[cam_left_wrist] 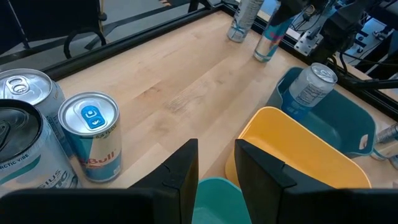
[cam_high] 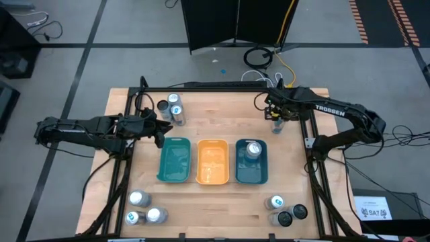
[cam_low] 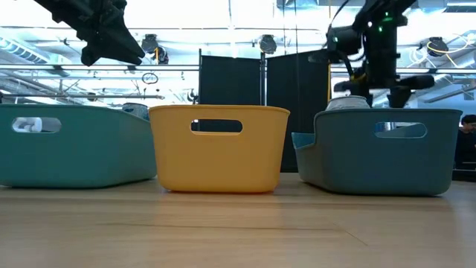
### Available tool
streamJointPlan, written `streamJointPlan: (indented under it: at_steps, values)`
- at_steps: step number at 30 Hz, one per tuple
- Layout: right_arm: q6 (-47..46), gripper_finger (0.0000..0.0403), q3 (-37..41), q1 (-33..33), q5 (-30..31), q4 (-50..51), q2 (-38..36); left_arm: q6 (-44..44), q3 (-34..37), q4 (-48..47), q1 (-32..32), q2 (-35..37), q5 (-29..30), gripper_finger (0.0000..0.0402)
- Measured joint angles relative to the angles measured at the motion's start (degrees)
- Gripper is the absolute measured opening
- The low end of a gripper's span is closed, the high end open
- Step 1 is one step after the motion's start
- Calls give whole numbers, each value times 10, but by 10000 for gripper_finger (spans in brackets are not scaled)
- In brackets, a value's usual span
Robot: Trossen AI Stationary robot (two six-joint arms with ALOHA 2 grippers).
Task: Sort soda cans
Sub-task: Put the top right blue can into the yellow bin
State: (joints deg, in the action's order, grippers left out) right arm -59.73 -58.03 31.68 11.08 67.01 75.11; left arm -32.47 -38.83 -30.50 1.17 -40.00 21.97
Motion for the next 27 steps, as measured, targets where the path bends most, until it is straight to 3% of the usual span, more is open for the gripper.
streamJointPlan:
  at_steps: [10,17,23,27]
  values:
    - [-8,225,-149,-76,42,12,0,1,0,0,0,0,0,115]
    - [32,226,-242,-150,63,-76,9,4,0,0,0,0,0,115]
    - [79,226,-288,-223,68,-195,60,4,0,0,0,0,0,115]
    - [96,225,-347,-263,59,-185,125,3,0,0,0,0,0,115]
